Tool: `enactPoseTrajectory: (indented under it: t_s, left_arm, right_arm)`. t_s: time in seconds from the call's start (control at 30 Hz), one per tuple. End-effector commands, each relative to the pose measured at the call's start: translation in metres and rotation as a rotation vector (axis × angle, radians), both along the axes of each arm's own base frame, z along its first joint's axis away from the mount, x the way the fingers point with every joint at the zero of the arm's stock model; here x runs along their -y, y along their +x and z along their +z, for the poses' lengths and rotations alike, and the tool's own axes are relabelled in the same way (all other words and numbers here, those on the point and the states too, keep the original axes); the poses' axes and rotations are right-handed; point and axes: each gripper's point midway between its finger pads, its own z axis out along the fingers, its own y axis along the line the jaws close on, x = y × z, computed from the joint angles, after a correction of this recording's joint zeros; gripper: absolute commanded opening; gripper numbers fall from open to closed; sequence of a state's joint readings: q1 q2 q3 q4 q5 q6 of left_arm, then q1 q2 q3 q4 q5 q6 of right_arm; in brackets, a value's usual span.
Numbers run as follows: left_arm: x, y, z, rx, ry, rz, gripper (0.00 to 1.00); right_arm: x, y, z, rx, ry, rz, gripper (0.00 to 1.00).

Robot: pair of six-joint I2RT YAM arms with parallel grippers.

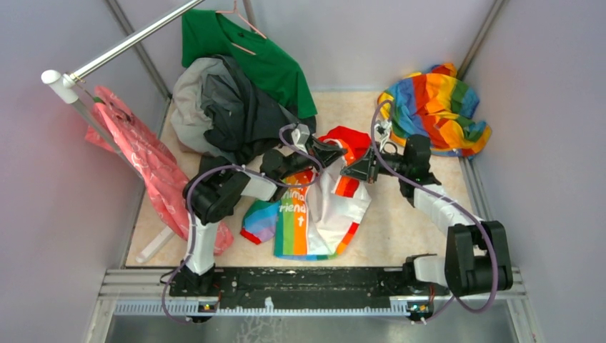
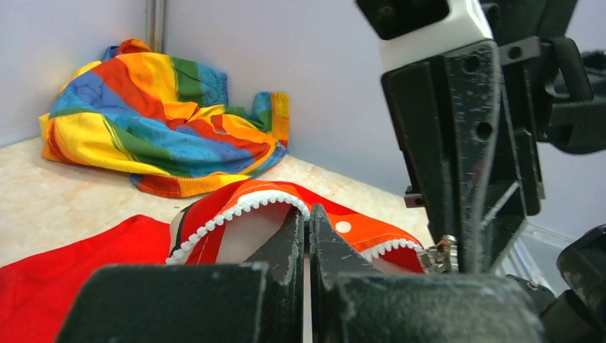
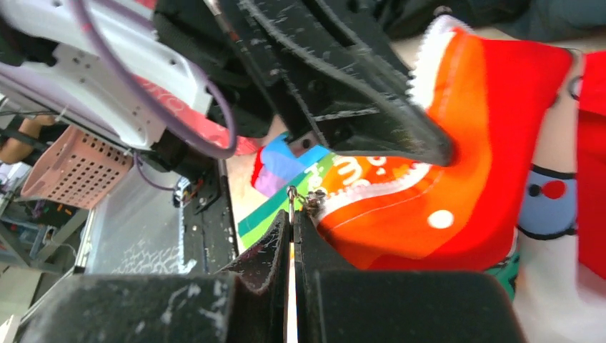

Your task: Zip up the jacket

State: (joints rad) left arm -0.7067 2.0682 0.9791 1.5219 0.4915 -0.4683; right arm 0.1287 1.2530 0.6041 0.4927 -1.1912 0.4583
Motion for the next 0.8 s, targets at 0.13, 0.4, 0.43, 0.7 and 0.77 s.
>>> enactPoseTrajectory:
  t_s: [0.13, 0.4, 0.43, 0.7, 0.77]
  left_arm:
    - [-0.014, 0.004, 0.032, 0.282, -0.008, 0.133, 0.00]
    - [-0.050, 0.061, 0.043, 0.190, 0.013, 0.411, 0.00]
    - [-0.053, 0.065, 0.045, 0.187, 0.016, 0.434, 0.00]
    - [-0.072, 0.069, 0.064, 0.192, -0.022, 0.473, 0.00]
    - [-0.080, 0.067, 0.073, 0.179, -0.072, 0.454, 0.00]
  right_arm:
    - [0.009, 0.004, 0.005, 0.056, 0.012, 0.011, 0.00]
    - [-0.011, -0.027, -0.004, 0.247, -0.146, 0.164, 0.00]
    - [-0.016, -0.032, -0.012, 0.251, -0.184, 0.187, 0.00]
    - [-0.028, -0.033, -0.040, 0.222, -0.298, 0.217, 0.00]
    - [-0.026, -0.026, -0.050, 0.187, -0.335, 0.193, 0.00]
